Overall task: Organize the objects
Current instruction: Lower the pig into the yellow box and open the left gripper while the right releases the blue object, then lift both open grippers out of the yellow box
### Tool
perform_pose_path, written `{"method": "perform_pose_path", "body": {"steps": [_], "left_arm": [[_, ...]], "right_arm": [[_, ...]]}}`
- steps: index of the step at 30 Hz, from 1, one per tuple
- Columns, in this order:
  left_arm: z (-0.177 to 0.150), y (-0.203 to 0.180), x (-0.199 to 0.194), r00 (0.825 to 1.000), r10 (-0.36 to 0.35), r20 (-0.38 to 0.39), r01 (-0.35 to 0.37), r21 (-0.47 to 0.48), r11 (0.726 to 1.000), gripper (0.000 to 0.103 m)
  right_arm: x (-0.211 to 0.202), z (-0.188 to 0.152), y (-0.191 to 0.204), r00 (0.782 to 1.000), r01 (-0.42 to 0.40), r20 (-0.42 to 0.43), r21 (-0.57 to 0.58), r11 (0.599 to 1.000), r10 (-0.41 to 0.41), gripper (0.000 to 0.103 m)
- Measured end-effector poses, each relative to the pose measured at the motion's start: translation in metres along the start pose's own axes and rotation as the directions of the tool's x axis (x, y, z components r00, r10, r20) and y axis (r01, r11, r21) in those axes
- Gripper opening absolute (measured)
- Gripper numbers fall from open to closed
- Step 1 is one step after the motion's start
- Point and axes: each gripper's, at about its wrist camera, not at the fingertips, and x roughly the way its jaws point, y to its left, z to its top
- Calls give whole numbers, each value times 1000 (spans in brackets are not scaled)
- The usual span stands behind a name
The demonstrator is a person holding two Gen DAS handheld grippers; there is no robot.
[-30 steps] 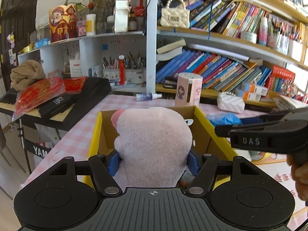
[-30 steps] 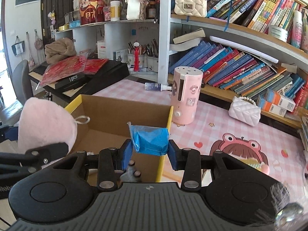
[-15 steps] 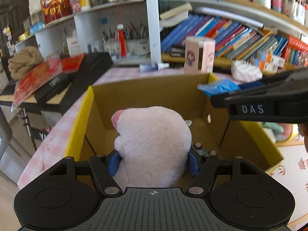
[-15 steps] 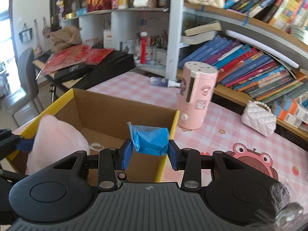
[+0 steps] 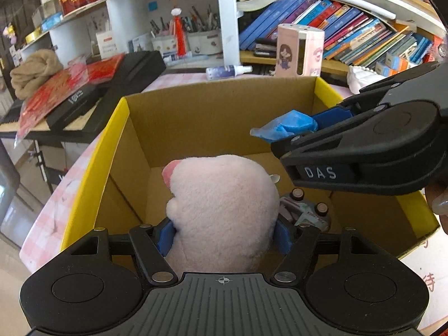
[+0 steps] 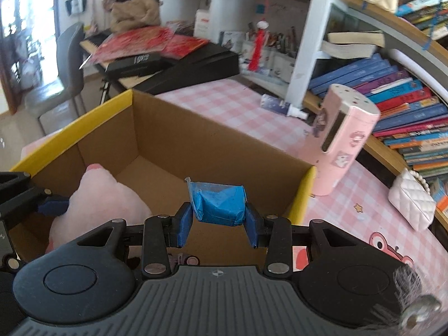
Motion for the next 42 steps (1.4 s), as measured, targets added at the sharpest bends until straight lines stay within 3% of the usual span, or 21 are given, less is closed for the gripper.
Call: {"method": "perform_pose_path", "body": {"steps": [11, 15, 19, 25, 30, 42], "left_arm": [[0, 1, 5, 1000, 15, -19, -16, -20, 1000, 75], [1, -3, 0, 1000, 25, 12, -25, 0, 1000, 88], [2, -7, -7, 999, 27, 41, -29, 29, 999, 89], [0, -4, -7, 1000, 16, 26, -15, -3, 1000, 89], [0, -2, -11, 999, 18, 34, -17, -12, 1000, 89], [-7, 2, -39, 995, 21, 94, -19, -18, 1000, 94]], "right_arm": [[18, 2, 8, 996, -49, -83, -83, 995, 42, 37], [22, 2, 11, 991, -59, -123, -114, 992, 45, 37], [27, 3, 12, 986, -72, -160, -127, 989, 51, 37], [32, 3, 15, 975, -98, -209, -126, 987, 70, 37], [31, 2, 16, 976, -103, -205, -119, 988, 77, 37], [0, -4, 14, 995, -54, -86, -51, 997, 49, 51]]}}
